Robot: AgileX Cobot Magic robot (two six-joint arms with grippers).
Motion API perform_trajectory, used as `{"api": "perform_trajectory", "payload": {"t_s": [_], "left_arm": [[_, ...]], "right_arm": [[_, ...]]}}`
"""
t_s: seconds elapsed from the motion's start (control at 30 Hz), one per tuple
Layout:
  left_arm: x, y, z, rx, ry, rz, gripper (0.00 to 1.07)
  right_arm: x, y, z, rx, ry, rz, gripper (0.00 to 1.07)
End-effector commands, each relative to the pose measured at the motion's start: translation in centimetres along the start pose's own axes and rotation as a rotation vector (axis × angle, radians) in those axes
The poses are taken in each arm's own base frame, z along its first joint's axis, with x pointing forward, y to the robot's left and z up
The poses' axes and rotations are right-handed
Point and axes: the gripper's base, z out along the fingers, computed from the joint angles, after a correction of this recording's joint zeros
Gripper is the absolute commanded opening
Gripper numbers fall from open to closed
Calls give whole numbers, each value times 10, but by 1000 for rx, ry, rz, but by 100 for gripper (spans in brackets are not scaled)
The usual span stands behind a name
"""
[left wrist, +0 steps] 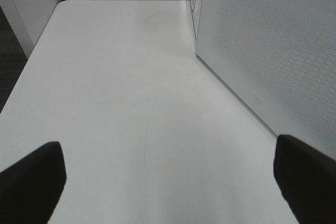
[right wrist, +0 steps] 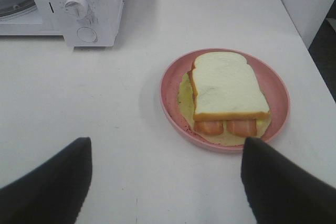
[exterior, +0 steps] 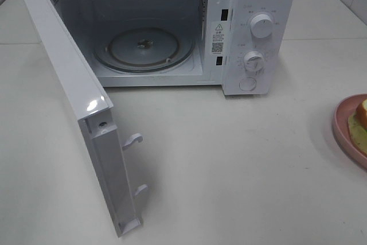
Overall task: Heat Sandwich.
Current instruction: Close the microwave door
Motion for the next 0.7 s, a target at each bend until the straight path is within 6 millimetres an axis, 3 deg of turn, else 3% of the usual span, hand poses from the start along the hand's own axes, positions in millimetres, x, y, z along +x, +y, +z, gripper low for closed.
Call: {"api": "perform_trajectory", "payload": {"t_s": [0.03, 0.2, 0.33, 0.5, 0.6, 0.63, 0.7], "left_arm": [[1, 0, -3, -2, -29, -2, 104], [-4, 0, -4, -1, -44, -6, 104], [-19, 0, -4, -1, -78, -9, 104], [-35, 1, 11, -2, -68, -17, 98], [-45, 2, 26, -6, -44, -23, 80], [-45, 2, 26, -6, -44, -23, 80], [-49, 4, 41, -8, -23, -27, 59]], "right_arm": [[2, -1, -2, 5, -24, -6, 76], [2, -1, -2, 5, -24, -6, 76], [2, -1, -2, 5, -24, -6, 76], [2, -1, -2, 5, -24, -6, 76], [2, -1, -2, 5, -24, -6, 76], [2, -1, -2, 5, -24, -6, 76], [2, -1, -2, 5, -24, -6, 76]]}}
